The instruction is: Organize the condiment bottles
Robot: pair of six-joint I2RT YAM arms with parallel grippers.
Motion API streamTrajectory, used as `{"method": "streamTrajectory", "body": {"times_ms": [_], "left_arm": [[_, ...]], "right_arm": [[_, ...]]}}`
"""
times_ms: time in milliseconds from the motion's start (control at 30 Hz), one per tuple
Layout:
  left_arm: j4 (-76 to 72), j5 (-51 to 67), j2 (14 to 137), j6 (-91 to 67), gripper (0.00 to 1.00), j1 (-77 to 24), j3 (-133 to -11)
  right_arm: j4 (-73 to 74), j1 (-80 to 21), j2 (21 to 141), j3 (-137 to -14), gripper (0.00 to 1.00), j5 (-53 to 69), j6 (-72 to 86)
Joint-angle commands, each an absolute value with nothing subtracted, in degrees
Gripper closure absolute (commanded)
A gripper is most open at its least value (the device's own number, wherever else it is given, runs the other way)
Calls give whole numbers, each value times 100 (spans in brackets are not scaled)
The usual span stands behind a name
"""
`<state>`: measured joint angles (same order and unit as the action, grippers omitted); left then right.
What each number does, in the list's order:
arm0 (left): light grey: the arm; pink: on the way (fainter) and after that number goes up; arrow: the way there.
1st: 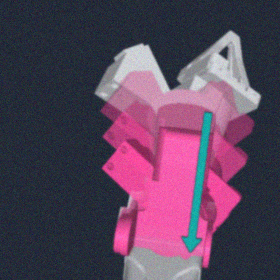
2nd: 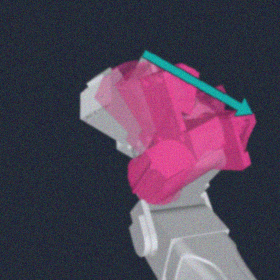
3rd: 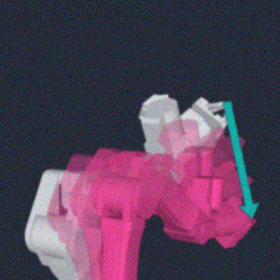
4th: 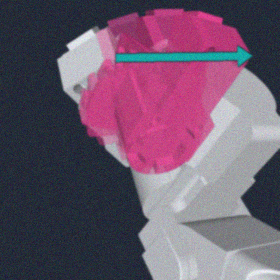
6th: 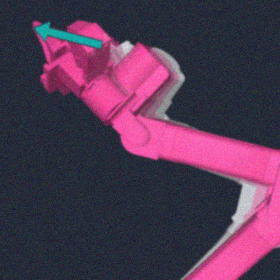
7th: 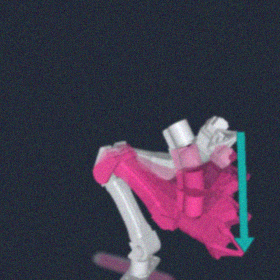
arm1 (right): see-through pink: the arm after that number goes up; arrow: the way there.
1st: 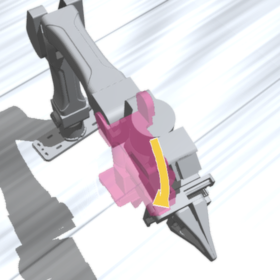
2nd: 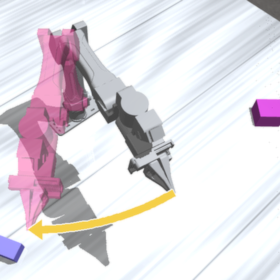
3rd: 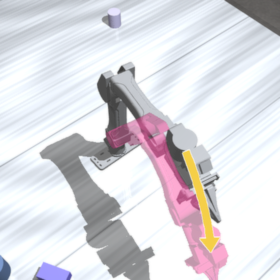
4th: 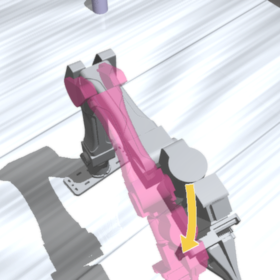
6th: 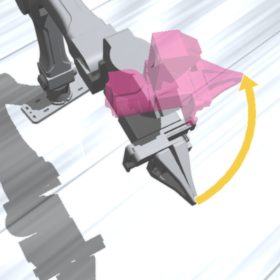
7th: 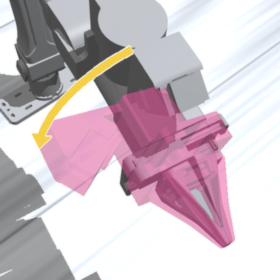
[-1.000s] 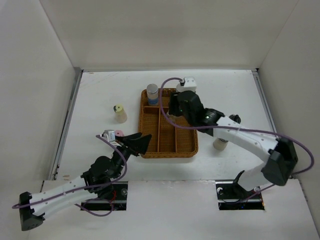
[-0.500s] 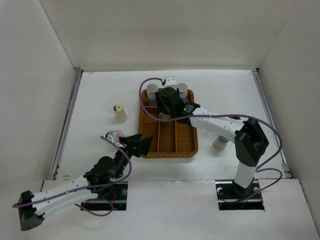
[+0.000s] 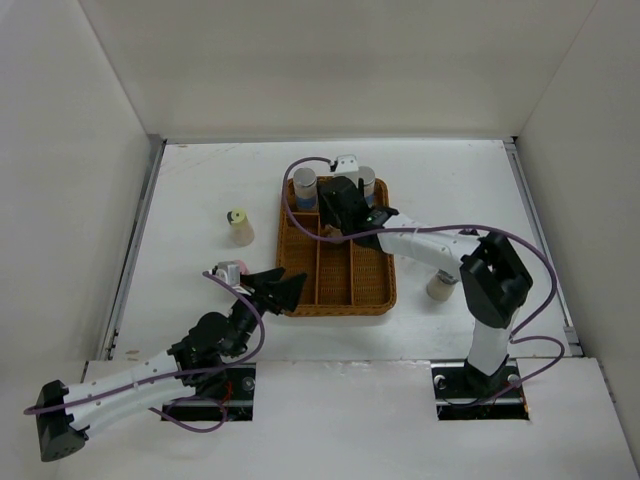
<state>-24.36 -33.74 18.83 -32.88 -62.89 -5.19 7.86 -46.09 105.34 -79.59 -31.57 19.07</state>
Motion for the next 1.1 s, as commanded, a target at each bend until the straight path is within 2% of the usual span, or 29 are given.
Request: {"method": "streamTrajectory", "body": {"times_ms": [0,100,333,467,667,767,900,967,1000,1067], "left_arm": [[-2777,-3295,1916,-3287,25,-6288,-457],[-2812,-3244,1986,-3313,25,-6227,-448],[-2813,-3217,1960,-3322,25,-6218,-439],[-2813,-3217,1995,-3340,25,-6227,-439],[-2813,-3208,2013,-3340,25,-6218,-439],[-2830,-3269,2030,-3331,25,-6244,-440],[-2839,-3225,2039,-3340,25,-6227,-448],[-2839,-3261,2057,-3340,25,-6244,-448],[-2839,-3243,2074,-3349,25,-6236,-448],[-2856,-3226,2144,-3357,25,-6227,-474]], "right_arm": [[290,-4575,10423,-7954,54,-3270,1943],[290,-4548,10581,-7998,52,-3261,1995],[185,-4522,10758,-7928,35,-3217,2039],[158,-4522,10749,-7814,30,-3164,2092],[219,-4531,10180,-7717,10,-3041,2048],[220,-4548,9600,-7498,6,-3076,1969],[246,-4618,8266,-6638,7,-3277,1969],[412,-4618,7449,-5989,15,-3532,2056],[552,-4618,7027,-5655,24,-3707,2126],[999,-4618,6157,-5030,52,-4172,2346]]}}
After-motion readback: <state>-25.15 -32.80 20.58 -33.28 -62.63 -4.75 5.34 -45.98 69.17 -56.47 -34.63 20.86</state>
